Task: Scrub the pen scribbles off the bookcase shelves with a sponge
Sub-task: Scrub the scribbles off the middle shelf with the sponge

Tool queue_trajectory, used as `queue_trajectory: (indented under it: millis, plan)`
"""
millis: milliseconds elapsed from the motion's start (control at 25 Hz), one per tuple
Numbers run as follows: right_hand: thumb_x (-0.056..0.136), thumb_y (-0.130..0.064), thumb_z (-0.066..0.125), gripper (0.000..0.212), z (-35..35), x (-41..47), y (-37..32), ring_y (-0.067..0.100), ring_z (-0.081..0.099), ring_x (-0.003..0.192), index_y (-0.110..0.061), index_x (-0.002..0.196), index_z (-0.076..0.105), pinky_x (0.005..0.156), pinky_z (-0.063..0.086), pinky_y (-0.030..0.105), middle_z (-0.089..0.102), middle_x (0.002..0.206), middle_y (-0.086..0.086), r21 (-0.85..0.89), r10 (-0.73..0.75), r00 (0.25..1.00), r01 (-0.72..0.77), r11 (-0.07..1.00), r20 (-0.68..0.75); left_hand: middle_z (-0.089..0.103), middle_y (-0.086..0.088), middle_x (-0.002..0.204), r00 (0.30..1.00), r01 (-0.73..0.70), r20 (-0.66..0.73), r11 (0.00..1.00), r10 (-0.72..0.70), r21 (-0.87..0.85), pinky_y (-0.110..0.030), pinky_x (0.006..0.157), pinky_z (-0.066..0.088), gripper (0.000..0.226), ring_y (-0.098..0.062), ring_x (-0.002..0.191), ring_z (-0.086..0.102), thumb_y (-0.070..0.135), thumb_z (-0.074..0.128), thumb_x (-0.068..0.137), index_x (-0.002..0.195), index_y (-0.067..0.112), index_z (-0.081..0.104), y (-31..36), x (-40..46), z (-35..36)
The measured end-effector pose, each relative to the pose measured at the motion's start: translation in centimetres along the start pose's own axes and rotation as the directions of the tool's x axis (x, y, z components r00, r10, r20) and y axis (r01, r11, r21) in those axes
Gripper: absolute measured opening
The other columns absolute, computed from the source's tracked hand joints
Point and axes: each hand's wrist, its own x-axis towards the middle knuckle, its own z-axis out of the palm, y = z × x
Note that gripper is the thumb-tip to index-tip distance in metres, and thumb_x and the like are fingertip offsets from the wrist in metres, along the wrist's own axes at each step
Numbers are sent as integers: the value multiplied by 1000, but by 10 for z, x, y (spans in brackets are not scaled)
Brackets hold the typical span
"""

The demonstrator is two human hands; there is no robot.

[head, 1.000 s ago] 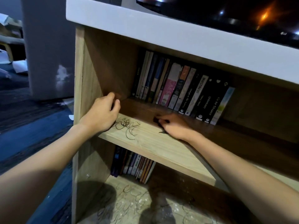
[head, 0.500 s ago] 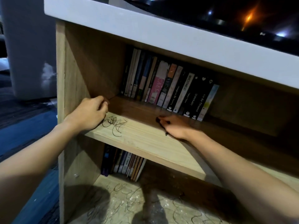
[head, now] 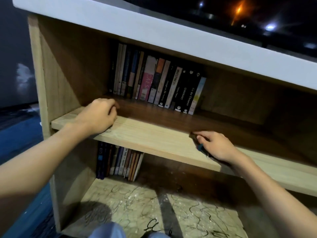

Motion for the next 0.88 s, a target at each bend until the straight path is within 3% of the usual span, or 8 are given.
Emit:
queue_trajectory:
  millis: [120, 280, 400, 480, 560, 640, 760, 880]
  plan:
    - [100, -35, 33, 38, 17, 17, -43, 32, 54, 117, -22, 124, 59, 95, 45, 40, 59, 131, 7, -133, 77, 994, -86, 987, -74, 58, -3, 93, 993, -99, 60, 995, 99, 4, -35, 72, 48, 9, -18, 81, 55, 20, 48, 97, 96, 20, 57, 34, 3, 20]
    - [99, -30, 39, 36, 39, -11, -126, 17, 45, 129, -25, 130, 58, 108, 32, 34, 53, 139, -6, 49, -386, 911, 396, 917, -143, 58, -4, 90, 994, -101, 28, 995, 101, -4, -37, 73, 48, 13, -21, 83, 56, 20, 47, 96, 99, 16, 60, 28, 4, 21]
    - [97, -28, 48, 32, 26, -43, -81, 6, 40, 132, -32, 127, 59, 112, 27, 31, 49, 141, -13, 227, -455, 879, 476, 849, -144, 59, -4, 86, 991, -130, 4, 991, 131, -32, -39, 74, 47, 16, -21, 84, 55, 19, 47, 96, 99, 13, 61, 24, 2, 17]
    - [96, -32, 50, 31, 14, -53, -23, 10, 34, 137, -33, 126, 58, 115, 25, 36, 45, 143, -6, 273, -277, 951, 306, 912, -140, 59, -6, 87, 991, -136, 8, 990, 137, -44, -44, 75, 50, 17, -21, 82, 55, 18, 47, 97, 101, 11, 62, 28, 3, 19]
    - [92, -52, 45, 48, 1, -43, 24, 26, 24, 141, -33, 136, 41, 115, 14, 49, 37, 147, 8, 112, 105, 991, -95, 989, -87, 58, -4, 86, 992, -124, 15, 992, 125, -26, -42, 71, 51, 18, -18, 77, 55, 20, 48, 97, 105, 12, 62, 31, 6, 22]
    - [90, -63, 37, 73, 0, -14, 41, 40, 23, 139, -22, 147, 17, 113, 13, 56, 27, 150, 21, -46, 458, 889, -459, 887, -31, 55, 0, 83, 994, -98, 40, 995, 99, -12, -36, 64, 49, 16, -14, 71, 55, 23, 49, 97, 104, 14, 61, 31, 11, 25]
    - [91, -57, 27, 78, 14, 49, 14, 52, 24, 135, -11, 151, 9, 112, 18, 61, 15, 153, 30, -114, 551, 829, -541, 833, 98, 55, 3, 80, 995, -93, 35, 995, 94, -24, -35, 61, 48, 16, -13, 67, 55, 24, 49, 96, 98, 15, 62, 28, 12, 25]
    - [96, -41, 30, 64, 34, 99, -57, 48, 24, 136, -12, 151, 15, 112, 19, 61, 20, 152, 26, -52, 369, 923, -365, 930, 109, 61, -1, 82, 993, -110, -31, 994, 110, 17, -41, 70, 52, 22, -17, 74, 59, 24, 47, 94, 99, 13, 65, -1, 12, 12]
